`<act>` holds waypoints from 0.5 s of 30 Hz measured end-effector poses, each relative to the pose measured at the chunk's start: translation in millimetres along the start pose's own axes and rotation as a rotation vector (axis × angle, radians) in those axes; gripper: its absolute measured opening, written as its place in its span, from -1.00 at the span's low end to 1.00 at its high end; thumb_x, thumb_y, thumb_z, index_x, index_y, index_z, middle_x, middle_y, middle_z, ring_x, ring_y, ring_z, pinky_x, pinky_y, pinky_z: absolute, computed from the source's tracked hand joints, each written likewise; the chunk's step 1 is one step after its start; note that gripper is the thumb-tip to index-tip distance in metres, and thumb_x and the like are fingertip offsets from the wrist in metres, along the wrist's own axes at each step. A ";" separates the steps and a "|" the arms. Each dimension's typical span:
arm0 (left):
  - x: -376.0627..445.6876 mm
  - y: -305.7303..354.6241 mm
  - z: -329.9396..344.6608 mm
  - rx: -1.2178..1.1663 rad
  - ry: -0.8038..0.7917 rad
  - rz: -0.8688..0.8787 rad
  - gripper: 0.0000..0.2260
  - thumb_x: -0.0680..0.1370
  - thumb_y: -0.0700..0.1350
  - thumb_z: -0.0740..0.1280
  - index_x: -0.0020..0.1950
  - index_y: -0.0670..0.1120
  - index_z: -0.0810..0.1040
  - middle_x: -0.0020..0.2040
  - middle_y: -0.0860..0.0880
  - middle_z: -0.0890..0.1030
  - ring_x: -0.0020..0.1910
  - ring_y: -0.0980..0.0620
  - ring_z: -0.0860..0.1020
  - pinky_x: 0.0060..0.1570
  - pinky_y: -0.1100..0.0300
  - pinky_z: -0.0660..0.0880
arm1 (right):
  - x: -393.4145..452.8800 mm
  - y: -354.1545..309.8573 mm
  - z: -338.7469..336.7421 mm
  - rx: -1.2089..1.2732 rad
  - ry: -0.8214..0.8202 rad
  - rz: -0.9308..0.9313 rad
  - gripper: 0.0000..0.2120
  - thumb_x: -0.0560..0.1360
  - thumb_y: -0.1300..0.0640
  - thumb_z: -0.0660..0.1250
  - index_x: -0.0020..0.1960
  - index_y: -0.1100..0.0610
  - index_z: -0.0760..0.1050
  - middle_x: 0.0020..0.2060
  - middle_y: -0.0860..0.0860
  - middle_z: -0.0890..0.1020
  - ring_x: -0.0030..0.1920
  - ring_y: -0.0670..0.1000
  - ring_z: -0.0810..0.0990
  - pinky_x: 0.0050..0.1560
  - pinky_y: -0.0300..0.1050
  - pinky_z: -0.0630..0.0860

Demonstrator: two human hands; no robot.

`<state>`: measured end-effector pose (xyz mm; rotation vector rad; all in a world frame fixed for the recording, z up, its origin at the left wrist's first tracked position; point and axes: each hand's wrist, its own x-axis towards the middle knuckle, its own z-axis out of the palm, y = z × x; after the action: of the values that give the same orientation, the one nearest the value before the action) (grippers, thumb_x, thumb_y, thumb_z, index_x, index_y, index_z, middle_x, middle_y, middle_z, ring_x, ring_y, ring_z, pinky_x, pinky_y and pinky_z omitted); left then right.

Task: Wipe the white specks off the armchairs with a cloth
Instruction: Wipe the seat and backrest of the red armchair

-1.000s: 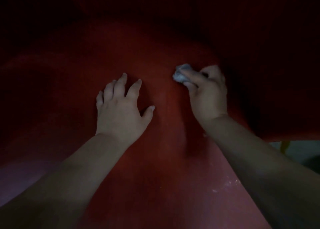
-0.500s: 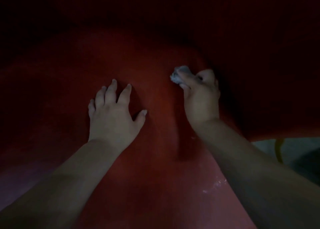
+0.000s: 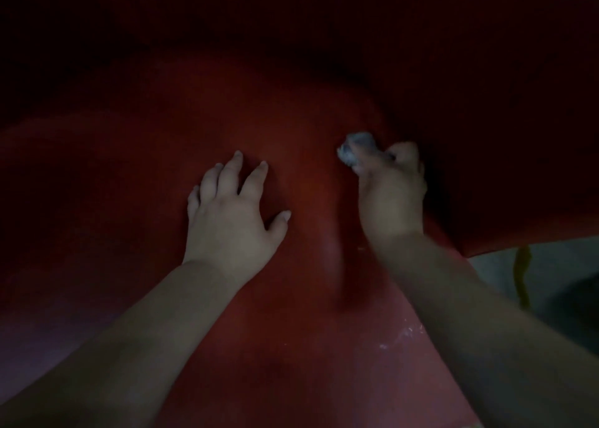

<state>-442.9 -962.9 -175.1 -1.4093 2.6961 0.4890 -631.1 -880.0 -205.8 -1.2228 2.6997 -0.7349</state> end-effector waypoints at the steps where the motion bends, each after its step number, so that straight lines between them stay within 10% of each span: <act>1: -2.1 1.4 0.4 0.001 -0.007 0.010 -0.32 0.46 0.28 0.24 0.52 0.06 0.23 0.53 -0.11 0.17 0.49 -0.15 0.13 0.42 -0.23 0.17 | -26.5 0.8 -6.0 0.018 0.035 0.048 -0.72 0.51 0.07 0.24 0.11 -0.26 0.51 0.07 0.14 0.50 0.06 0.21 0.48 0.06 0.11 0.46; 15: -41.1 4.7 6.1 0.028 -0.044 0.068 -0.33 0.47 0.29 0.24 0.53 0.09 0.19 0.55 -0.08 0.14 0.51 -0.13 0.11 0.41 -0.18 0.19 | -115.5 7.2 -35.4 0.019 -0.074 -0.118 -0.72 0.48 0.07 0.32 0.18 -0.11 0.54 -0.06 0.08 0.45 -0.09 0.15 0.46 -0.13 -0.01 0.42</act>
<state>-423.5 -926.1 -171.6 -1.2882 2.7129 0.4786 -567.6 -778.0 -191.2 -1.3868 2.5736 -0.7114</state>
